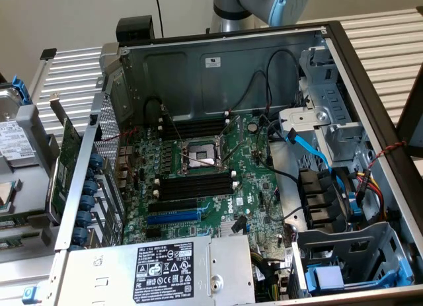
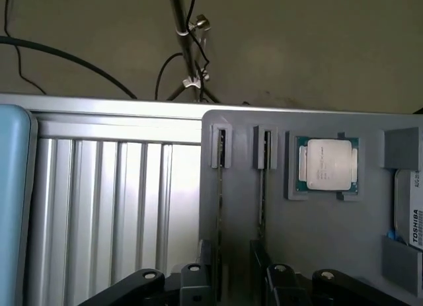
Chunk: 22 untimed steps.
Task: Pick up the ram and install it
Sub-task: 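Pick up the ram and move it above insertion slot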
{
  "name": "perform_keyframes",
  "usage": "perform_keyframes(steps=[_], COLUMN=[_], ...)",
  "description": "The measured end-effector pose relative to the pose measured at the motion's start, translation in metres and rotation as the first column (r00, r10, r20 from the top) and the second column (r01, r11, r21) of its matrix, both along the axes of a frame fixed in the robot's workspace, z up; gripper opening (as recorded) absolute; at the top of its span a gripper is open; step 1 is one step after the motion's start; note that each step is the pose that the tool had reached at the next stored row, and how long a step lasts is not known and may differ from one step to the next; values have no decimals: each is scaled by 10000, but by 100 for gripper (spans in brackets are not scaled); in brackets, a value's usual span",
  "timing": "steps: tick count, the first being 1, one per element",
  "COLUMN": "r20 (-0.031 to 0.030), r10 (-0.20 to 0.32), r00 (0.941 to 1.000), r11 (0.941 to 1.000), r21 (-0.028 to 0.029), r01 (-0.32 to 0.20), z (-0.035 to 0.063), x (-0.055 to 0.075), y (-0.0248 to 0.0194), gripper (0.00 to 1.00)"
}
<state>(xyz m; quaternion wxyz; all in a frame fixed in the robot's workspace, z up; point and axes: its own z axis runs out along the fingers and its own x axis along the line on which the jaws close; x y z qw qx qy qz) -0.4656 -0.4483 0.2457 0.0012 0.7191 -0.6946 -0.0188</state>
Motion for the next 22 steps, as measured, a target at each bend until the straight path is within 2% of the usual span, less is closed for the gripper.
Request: perform_keyframes(steps=[3, 8, 15, 22], r20=[19, 21, 21, 20], r10=[-1, -2, -3, -1], r00=[10000, 10000, 10000, 10000], r11=[10000, 10000, 10000, 10000], r21=[-1, 0, 7, 22], r01=[1, 2, 3, 1], z=[-54, -145, -270, -347], x=[-2, 0, 25, 45], y=[-1, -35, -45, -69], gripper=[36, 36, 36, 36])
